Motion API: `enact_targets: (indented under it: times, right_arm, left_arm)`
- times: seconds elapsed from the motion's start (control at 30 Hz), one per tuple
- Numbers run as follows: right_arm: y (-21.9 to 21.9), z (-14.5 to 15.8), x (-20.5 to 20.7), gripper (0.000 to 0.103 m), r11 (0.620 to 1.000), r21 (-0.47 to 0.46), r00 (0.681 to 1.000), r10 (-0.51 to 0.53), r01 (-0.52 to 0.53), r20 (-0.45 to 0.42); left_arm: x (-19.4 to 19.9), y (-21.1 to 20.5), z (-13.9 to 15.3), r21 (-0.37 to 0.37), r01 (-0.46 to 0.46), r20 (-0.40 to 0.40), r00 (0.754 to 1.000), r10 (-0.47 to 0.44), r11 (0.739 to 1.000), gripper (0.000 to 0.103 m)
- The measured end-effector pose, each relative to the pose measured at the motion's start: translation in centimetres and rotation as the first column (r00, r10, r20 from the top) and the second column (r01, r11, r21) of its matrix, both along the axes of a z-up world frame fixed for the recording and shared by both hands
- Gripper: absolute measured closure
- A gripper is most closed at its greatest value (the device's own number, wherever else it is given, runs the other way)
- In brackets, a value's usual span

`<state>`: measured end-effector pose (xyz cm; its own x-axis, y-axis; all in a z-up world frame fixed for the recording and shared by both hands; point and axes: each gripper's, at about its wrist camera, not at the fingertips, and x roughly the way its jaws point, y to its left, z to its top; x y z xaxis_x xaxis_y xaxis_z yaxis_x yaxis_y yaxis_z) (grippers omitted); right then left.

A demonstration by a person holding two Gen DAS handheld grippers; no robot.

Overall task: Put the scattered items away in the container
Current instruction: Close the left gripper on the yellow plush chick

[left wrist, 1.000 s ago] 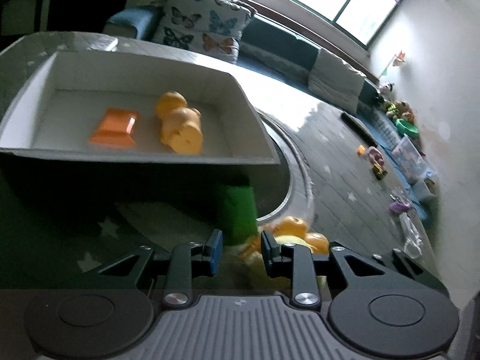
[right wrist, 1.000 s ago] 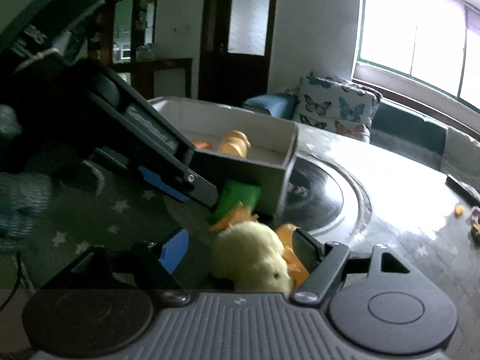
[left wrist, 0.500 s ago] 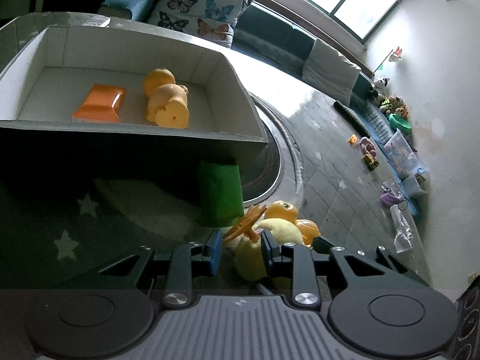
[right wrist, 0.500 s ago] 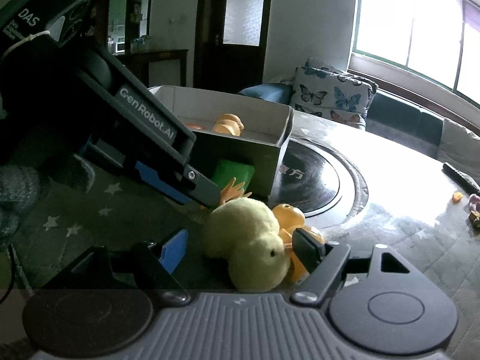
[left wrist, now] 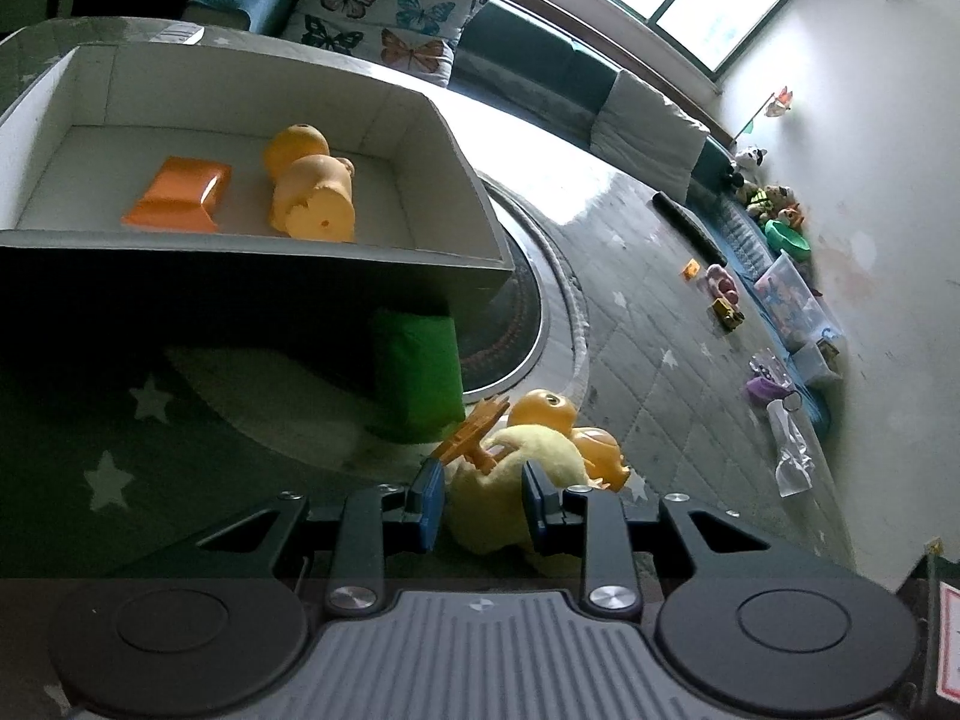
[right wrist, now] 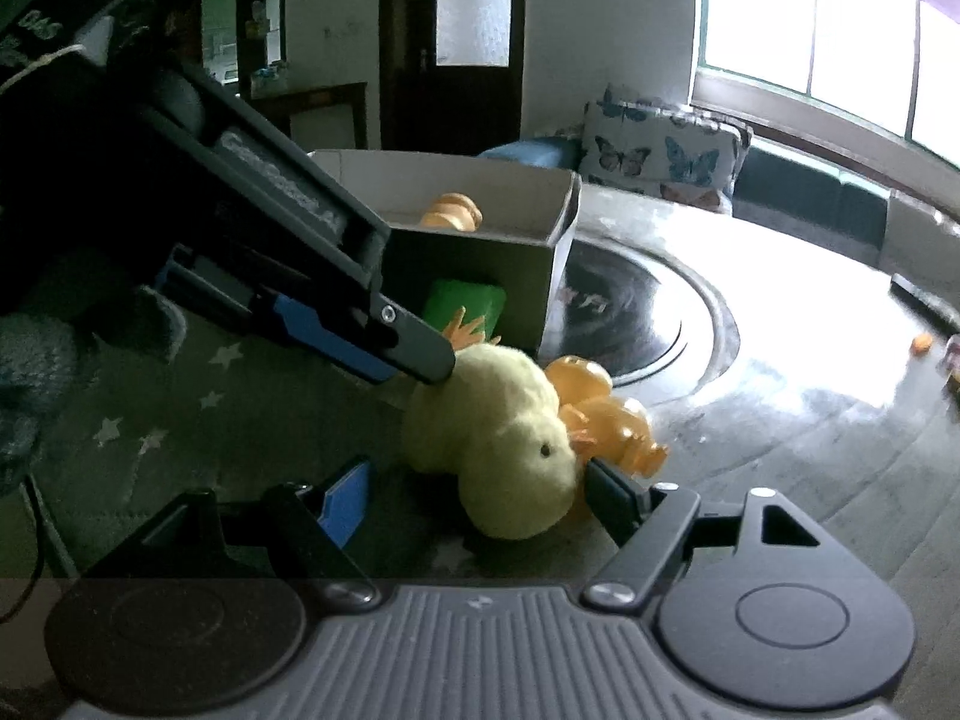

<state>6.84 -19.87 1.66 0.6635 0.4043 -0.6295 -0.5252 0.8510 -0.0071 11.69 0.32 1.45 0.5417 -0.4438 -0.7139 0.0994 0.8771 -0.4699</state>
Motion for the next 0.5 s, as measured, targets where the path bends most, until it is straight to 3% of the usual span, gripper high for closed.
enact_targets:
  times: [0.3,0.5]
  right_arm:
    - [0.1,-0.3,-0.7,0.025,0.996,0.055,0.996,0.072,-0.070,-0.044]
    - [-0.6,-0.2,0.4,0.025,0.997,0.069,0.999,0.019,-0.015,-0.050]
  left_arm:
    - [0.4,0.3,0.3,-0.005,-0.014,0.006,1.000,0.014,1.000,0.071]
    - [0.8,0.1,0.3,-0.011,-0.012,-0.003,1.000,0.012,1.000,0.071]
